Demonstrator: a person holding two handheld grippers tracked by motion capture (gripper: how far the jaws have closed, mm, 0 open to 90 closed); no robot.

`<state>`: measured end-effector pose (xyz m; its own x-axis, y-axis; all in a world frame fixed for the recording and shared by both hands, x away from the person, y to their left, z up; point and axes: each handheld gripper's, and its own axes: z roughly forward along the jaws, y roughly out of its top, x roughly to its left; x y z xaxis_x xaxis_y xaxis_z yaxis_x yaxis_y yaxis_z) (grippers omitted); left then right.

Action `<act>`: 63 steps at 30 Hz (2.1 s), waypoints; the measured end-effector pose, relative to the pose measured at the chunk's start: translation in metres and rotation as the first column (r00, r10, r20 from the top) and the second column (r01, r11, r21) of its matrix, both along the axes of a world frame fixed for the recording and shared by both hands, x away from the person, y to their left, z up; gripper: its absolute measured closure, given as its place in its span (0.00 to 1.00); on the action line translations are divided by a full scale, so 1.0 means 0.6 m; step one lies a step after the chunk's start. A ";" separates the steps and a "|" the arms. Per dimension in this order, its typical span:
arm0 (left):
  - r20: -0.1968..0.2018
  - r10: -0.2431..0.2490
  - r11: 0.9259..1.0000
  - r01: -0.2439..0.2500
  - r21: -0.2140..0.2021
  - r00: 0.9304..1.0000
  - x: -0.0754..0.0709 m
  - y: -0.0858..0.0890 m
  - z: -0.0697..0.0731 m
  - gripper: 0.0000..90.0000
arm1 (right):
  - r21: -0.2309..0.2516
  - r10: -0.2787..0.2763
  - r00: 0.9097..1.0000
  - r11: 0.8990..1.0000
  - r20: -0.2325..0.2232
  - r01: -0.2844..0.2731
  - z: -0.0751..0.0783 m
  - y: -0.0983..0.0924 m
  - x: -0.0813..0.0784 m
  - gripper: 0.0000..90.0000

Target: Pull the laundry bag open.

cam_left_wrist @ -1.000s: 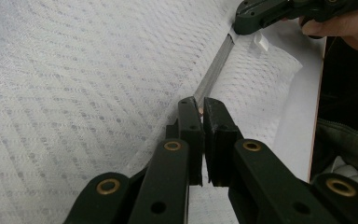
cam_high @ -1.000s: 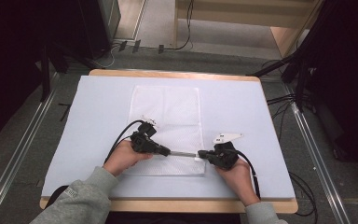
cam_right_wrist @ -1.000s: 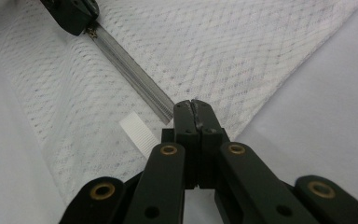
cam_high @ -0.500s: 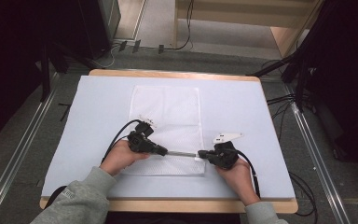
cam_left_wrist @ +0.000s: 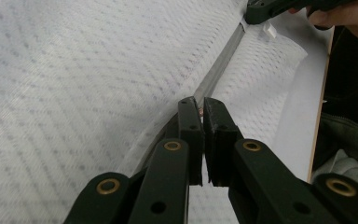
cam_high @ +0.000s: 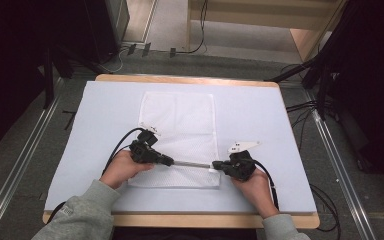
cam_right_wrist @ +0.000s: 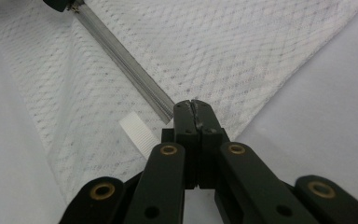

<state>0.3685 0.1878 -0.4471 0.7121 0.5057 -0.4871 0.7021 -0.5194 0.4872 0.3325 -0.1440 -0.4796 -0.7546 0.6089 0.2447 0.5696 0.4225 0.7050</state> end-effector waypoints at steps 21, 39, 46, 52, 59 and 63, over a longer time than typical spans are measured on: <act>-0.002 0.086 0.996 -0.086 0.008 0.996 -0.020 0.101 0.007 0.98 | -0.005 0.026 1.000 1.000 -0.007 -0.026 0.001 0.000 0.005 1.00; -0.015 0.145 0.989 -0.145 0.006 0.989 -0.035 0.173 0.008 0.98 | -0.002 0.041 0.999 0.999 0.000 -0.041 0.000 -0.001 0.007 1.00; 0.003 0.180 0.983 -0.181 0.026 0.984 -0.042 0.197 0.009 0.98 | -0.002 0.042 0.999 0.999 0.000 -0.042 0.000 -0.001 0.007 1.00; -0.022 0.204 0.979 -0.204 -0.009 0.979 -0.051 0.219 0.006 0.98 | -0.001 0.040 0.999 0.999 -0.004 -0.040 0.001 -0.001 0.007 1.00; -0.014 0.192 0.981 -0.192 -0.006 0.981 -0.052 0.219 0.001 0.97 | -0.006 0.047 0.999 0.999 -0.001 -0.047 0.001 0.000 0.009 1.00; 0.065 0.164 0.986 -0.165 0.016 0.984 -0.057 0.212 0.001 0.89 | -0.008 0.047 0.999 0.999 -0.024 -0.047 0.005 0.002 0.011 0.97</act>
<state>0.3342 0.3151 -0.4462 0.6473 0.6283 -0.4316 0.7471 -0.4104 0.5230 0.3392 -0.1426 -0.4768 -0.7764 0.5751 0.2578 0.5656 0.4554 0.6876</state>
